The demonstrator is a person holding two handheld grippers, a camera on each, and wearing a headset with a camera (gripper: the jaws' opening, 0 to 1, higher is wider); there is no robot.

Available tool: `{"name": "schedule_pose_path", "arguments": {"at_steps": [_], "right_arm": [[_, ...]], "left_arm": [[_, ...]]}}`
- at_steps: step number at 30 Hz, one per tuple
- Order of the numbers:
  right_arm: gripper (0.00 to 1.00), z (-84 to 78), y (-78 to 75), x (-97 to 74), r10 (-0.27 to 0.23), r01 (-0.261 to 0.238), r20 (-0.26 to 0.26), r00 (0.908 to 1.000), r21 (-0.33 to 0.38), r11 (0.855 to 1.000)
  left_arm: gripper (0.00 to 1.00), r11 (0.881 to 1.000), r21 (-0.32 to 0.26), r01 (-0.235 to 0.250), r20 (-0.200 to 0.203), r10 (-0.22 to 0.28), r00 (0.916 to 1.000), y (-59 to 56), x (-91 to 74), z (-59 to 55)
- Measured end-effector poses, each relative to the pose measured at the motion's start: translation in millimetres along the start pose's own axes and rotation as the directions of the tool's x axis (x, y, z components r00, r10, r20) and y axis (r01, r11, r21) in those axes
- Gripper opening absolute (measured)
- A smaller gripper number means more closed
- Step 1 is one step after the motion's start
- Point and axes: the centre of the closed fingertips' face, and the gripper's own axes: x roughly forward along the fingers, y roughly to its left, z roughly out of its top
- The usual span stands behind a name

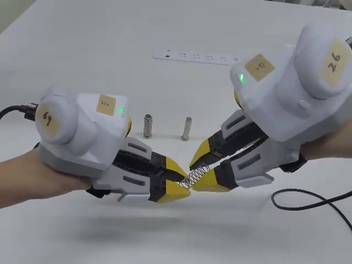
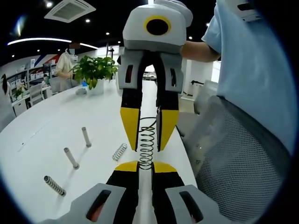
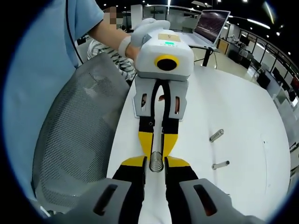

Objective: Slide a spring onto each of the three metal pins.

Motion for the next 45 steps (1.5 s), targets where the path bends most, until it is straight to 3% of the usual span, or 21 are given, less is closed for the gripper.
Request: {"name": "schedule_pose_path", "arguments": {"at_steps": [21, 33, 45], "right_arm": [[0.08, -1.1, 3.5, 2.1, 0.02, -0.019, -0.015, 0.9997, 0.016, 1.0], [0.08, -1.5, 1.5, 0.6, 0.012, -0.012, -0.023, 0.9997, 0.028, 1.0], [0.08, -1.6, 0.6, 0.9, 0.011, -0.01, -0.026, 0.9996, 0.032, 0.999]], "left_arm": [[0.02, 1.0, 0.002, 0.016, -0.007, -0.016, 0.9999, -5.1, 1.8, -0.6], [0.02, 1.0, 0.0, 0.001, -0.002, -0.001, 1.0, -1.0, 1.7, 0.2], [0.03, 0.999, -0.041, -0.032, 0.014, 0.032, 0.9994, 2.0, 0.0, -0.7]]}}
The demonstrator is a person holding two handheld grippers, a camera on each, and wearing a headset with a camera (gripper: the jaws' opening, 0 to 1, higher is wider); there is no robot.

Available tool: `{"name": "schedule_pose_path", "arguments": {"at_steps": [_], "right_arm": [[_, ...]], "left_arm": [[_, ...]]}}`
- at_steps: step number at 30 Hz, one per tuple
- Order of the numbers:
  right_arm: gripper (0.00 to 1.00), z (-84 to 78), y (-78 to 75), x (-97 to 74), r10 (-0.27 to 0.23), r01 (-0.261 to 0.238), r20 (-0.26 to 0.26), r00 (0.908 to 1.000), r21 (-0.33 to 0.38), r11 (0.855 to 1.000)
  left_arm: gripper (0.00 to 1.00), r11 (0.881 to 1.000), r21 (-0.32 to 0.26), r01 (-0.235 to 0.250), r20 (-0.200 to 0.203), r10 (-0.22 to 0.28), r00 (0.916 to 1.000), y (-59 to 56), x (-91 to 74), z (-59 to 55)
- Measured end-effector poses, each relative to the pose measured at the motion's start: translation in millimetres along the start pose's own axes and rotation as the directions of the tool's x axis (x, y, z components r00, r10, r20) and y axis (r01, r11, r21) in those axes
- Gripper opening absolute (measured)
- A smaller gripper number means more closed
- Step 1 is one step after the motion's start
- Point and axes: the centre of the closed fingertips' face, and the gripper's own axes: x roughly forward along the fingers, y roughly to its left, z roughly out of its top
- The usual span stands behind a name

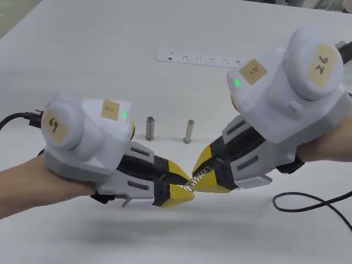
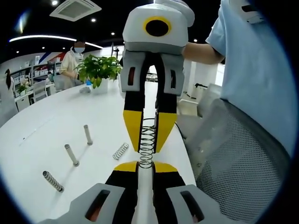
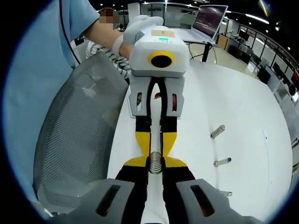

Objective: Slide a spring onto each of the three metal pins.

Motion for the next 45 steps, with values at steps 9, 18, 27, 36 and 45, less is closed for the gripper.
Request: {"name": "schedule_pose_path", "arguments": {"at_steps": [9, 18, 27, 36, 45], "right_arm": [[0.08, -3.4, -0.5, -1.9, -0.001, 0.001, -0.007, 1.0, 0.004, 1.0], [0.08, -4.4, -1.0, -2.6, 0.0, 0.0, -0.013, 0.9999, 0.002, 1.0], [0.08, -5.7, -3.9, -4.2, -0.002, 0.002, -0.015, 0.9999, -0.001, 1.0], [0.08, -7.1, -6.1, -4.5, -0.004, 0.004, -0.016, 0.9999, -0.001, 1.0], [0.08, -9.4, -10.4, -5.1, -0.004, 0.004, -0.028, 0.9996, -0.006, 1.0]], "left_arm": [[0.08, 0.998, -0.042, -0.038, 0.01, 0.038, 0.9992, 1.8, -5.0, -5.1], [0.23, 0.99, -0.094, -0.107, 0.02, 0.11, 0.9938, 8.0, -12.0, -10.3], [0.5, 0.959, -0.158, -0.237, 0.039, 0.246, 0.9684, 24.9, -28.9, -17.2], [0.68, 0.929, -0.196, -0.315, 0.033, 0.328, 0.9442, 34.5, -38.4, -22.1], [0.86, 0.9, -0.228, -0.371, 0.014, 0.384, 0.9233, 40.0, -42.9, -29.2]]}}
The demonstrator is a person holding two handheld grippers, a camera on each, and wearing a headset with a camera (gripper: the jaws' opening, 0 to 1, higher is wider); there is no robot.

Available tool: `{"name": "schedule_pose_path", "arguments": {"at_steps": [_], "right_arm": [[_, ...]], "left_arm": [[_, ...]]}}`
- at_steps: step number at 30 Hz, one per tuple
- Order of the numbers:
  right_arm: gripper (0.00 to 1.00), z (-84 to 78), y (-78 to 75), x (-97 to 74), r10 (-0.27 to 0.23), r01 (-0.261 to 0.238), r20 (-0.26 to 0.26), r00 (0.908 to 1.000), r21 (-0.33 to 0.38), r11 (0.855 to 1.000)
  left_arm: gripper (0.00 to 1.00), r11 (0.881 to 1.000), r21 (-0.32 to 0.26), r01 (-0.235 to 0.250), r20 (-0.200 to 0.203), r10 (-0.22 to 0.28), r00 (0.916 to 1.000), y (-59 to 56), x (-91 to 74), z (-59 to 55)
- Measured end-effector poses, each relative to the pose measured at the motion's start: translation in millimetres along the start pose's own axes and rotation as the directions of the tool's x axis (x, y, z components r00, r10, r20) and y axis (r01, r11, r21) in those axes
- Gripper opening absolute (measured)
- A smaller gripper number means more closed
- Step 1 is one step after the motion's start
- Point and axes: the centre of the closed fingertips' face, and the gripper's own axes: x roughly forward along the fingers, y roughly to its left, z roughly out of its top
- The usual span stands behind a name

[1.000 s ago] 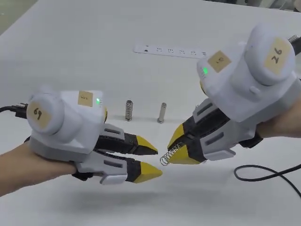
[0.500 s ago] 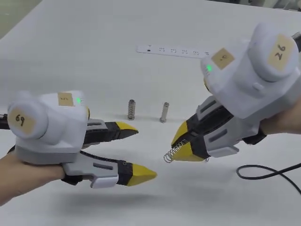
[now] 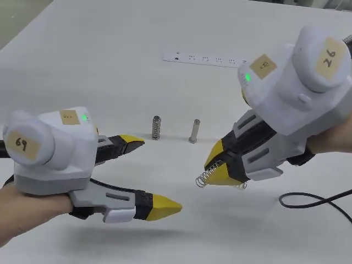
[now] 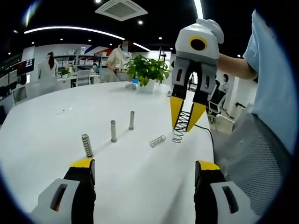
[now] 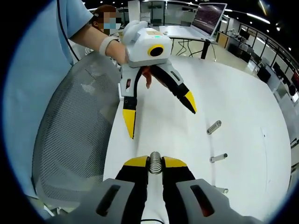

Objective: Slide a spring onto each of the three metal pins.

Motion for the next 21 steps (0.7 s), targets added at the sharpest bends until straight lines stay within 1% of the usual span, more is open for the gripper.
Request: {"name": "schedule_pose_path", "arguments": {"at_steps": [1, 3, 5, 7, 9, 12, 21], "right_arm": [[0.08, -0.3, -0.6, -0.1, 0.0, 0.0, -0.002, 1.0, -0.001, 1.0], [0.08, -1.0, -2.5, -0.2, -0.001, 0.001, -0.007, 1.0, -0.001, 1.0], [0.08, -2.2, -5.8, -0.3, 0.0, 0.0, -0.012, 0.9999, -0.002, 1.0], [0.08, -2.5, -8.4, -0.6, 0.0, 0.0, -0.016, 0.9999, -0.003, 1.0], [0.08, -3.7, -12.2, -0.9, -0.001, 0.001, -0.022, 0.9998, -0.006, 1.0], [0.08, -4.6, -16.1, -1.3, -0.001, 0.001, -0.031, 0.9995, -0.011, 1.0], [0.08, -4.2, -30.1, -2.3, 0.0, -0.001, -0.059, 0.9983, -0.027, 1.0]], "left_arm": [[0.89, 1.0, -0.007, -0.017, -0.005, 0.017, 0.9999, 2.3, -0.7, -1.5], [0.93, 1.0, -0.011, -0.026, 0.001, 0.026, 0.9997, 3.3, -1.6, -1.8], [0.97, 0.999, -0.018, -0.045, 0.001, 0.045, 0.999, 6.0, -2.3, -2.7], [0.98, 0.998, -0.022, -0.058, -0.004, 0.058, 0.9983, 8.6, -3.5, -4.8], [0.98, 0.998, -0.03, -0.06, -0.008, 0.059, 0.9982, 9.5, -4.6, -6.5], [0.98, 0.996, -0.039, -0.075, 0.001, 0.075, 0.9972, 11.5, -7.5, -6.3], [0.98, 0.993, -0.06, -0.099, 0.01, 0.1, 0.995, 16.4, -11.7, -8.2]]}}
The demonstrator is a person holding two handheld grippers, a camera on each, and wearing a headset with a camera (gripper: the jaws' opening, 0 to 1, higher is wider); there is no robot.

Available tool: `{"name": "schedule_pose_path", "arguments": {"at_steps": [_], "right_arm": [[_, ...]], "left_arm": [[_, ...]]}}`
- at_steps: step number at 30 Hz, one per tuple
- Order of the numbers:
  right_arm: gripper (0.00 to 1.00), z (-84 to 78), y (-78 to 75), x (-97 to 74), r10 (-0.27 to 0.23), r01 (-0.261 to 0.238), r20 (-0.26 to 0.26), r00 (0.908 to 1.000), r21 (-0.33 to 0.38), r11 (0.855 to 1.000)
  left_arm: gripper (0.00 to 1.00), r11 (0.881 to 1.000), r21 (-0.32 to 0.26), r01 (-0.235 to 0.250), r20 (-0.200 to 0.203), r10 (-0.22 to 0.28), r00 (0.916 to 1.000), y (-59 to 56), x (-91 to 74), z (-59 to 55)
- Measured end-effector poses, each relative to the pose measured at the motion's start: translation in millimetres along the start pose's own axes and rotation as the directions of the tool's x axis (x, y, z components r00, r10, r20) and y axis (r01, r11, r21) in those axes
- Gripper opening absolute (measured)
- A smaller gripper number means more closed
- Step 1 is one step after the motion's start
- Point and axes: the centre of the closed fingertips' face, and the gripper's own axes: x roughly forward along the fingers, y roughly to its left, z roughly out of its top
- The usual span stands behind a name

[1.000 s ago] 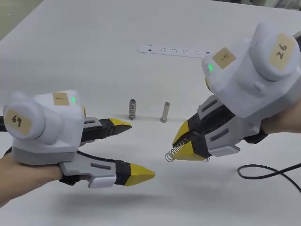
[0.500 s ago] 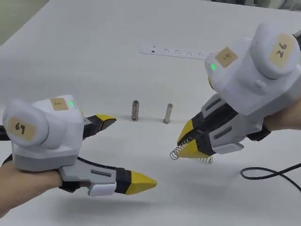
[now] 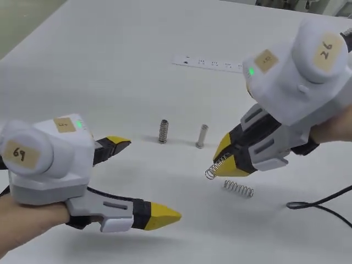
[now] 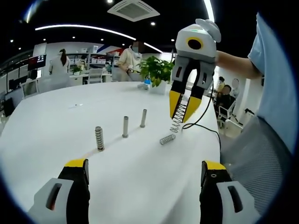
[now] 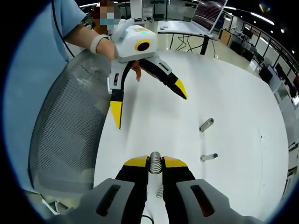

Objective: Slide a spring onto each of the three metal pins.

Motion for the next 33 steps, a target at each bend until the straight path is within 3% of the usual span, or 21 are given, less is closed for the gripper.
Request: {"name": "schedule_pose_path", "arguments": {"at_steps": [21, 33], "right_arm": [[0.08, 1.3, -50.1, -5.6, -0.038, 0.035, -0.063, 0.9973, -0.038, 0.999], [0.08, -6.3, -75.7, -5.2, -0.062, 0.058, -0.099, 0.9931, -0.04, 0.997]], "left_arm": [[0.98, 0.999, -0.023, -0.029, 0.008, 0.029, 0.9995, 8.0, -2.9, -5.2], [0.98, 0.999, -0.031, -0.044, 0.0, 0.044, 0.999, 14.4, -3.5, -9.5]]}}
